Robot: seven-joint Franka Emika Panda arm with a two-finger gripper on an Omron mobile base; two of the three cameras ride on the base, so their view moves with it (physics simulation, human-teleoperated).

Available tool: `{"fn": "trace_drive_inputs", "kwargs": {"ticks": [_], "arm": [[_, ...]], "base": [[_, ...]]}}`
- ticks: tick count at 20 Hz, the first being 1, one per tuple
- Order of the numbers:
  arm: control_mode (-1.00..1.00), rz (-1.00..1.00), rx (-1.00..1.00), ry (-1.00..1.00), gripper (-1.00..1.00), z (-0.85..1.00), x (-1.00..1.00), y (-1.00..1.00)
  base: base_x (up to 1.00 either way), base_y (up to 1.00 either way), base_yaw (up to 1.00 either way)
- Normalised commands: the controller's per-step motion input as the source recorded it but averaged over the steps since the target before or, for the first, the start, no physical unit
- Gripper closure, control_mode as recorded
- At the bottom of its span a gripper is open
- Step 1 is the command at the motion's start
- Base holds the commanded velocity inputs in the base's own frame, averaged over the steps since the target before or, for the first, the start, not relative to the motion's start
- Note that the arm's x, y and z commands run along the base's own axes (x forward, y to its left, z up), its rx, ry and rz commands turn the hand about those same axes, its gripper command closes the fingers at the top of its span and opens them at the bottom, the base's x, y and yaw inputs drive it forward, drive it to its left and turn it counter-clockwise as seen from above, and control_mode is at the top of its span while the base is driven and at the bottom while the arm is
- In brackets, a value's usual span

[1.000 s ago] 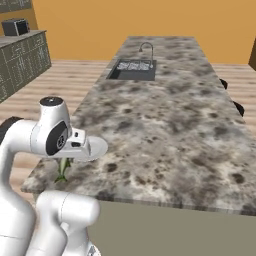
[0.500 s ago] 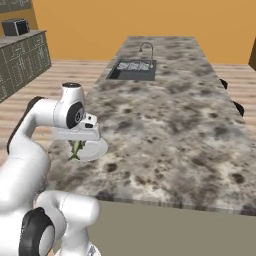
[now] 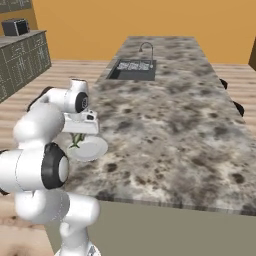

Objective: Take the fish from the oven and place it on the plate on the counter.

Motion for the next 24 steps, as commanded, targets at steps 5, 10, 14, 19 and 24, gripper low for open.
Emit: {"fn": "trace_drive_inputs", "kwargs": {"ticks": [5,10,14,19,24], "arm": [[-1.0,0.33,0.0,0.18,1.0,-0.18,0.95,0.3],[-1.0,0.31,0.0,-0.09,1.0,-0.27,0.49,0.03],[-1.0,0.2,0.08,-0.15,1.0,-0.65,0.52,0.0],[-1.0,0.13,0.13,-0.09,1.0,-0.75,0.12,0.0],[-1.0,0.06,0.13,-0.01,1.0,-0.4,0.04,0.0]], "base": [[0.0,0.0,0.0],[0.0,0.0,0.0],[0.0,0.0,0.0],[0.0,0.0,0.0],[0.0,0.0,0.0]]}}
